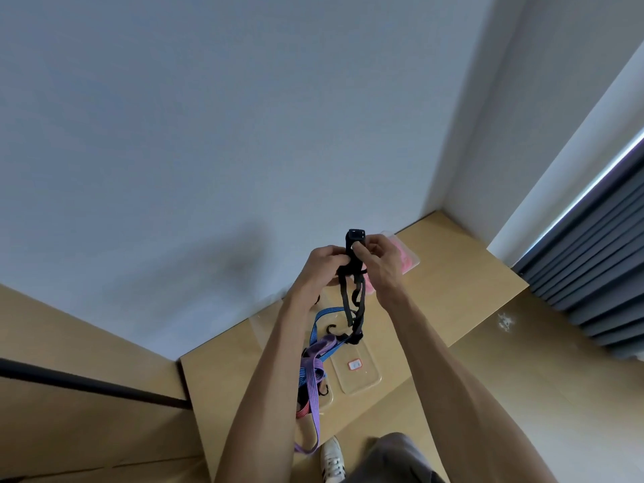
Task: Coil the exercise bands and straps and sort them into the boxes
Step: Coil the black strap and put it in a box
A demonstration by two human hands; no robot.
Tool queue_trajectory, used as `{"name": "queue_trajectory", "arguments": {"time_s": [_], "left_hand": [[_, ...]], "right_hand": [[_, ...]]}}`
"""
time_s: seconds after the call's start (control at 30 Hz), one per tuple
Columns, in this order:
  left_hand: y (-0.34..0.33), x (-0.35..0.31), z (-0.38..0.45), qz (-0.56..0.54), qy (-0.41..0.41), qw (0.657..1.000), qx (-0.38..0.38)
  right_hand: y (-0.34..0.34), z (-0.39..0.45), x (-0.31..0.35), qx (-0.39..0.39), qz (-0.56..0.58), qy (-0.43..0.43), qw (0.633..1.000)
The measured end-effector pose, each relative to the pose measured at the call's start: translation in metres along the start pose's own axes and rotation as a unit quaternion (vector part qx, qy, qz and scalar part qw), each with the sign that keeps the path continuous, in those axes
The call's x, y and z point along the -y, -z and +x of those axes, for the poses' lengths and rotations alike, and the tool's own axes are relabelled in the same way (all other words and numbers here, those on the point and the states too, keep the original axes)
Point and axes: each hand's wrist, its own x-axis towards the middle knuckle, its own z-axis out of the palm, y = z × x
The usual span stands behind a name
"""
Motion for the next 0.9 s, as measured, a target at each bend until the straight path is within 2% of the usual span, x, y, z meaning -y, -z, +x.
{"name": "queue_trajectory", "arguments": {"time_s": [0.1, 0.17, 0.27, 0.4, 0.47, 0.57, 0.7, 0.73, 0.83, 0.9], "left_hand": [[-0.004, 0.006, -0.002, -0.040, -0.046, 0.998, -0.010], [-0.004, 0.008, -0.002, -0.067, -0.071, 0.994, -0.042], [-0.005, 0.008, 0.003, -0.052, -0.083, 0.992, -0.080], [-0.006, 0.011, 0.008, 0.009, -0.096, 0.992, -0.080], [-0.008, 0.012, 0.010, 0.013, -0.091, 0.991, -0.095], [-0.011, 0.013, 0.008, -0.015, -0.100, 0.993, -0.055], [-0.006, 0.022, 0.010, 0.058, -0.135, 0.989, -0.037], [-0.005, 0.025, 0.009, 0.051, -0.132, 0.989, -0.052], [0.000, 0.034, 0.009, 0.061, -0.111, 0.979, -0.161], [0.004, 0.035, 0.009, 0.080, -0.100, 0.977, -0.173]], "right_hand": [[0.003, 0.001, 0.008, 0.004, 0.014, 0.003, 1.000], [0.002, 0.002, 0.011, -0.001, 0.027, 0.003, 1.000], [0.000, 0.001, 0.014, -0.016, 0.029, 0.003, 0.999], [0.000, 0.003, 0.016, -0.032, -0.066, 0.012, 0.997], [0.001, 0.003, 0.017, -0.032, -0.075, 0.015, 0.997], [0.004, 0.003, 0.019, -0.015, -0.042, 0.012, 0.999], [0.001, 0.005, 0.019, -0.059, -0.045, -0.006, 0.997], [-0.001, 0.005, 0.018, -0.077, -0.053, -0.002, 0.996], [-0.006, 0.003, 0.016, -0.107, -0.066, 0.010, 0.992], [-0.009, 0.004, 0.015, -0.101, -0.076, -0.007, 0.992]]}}
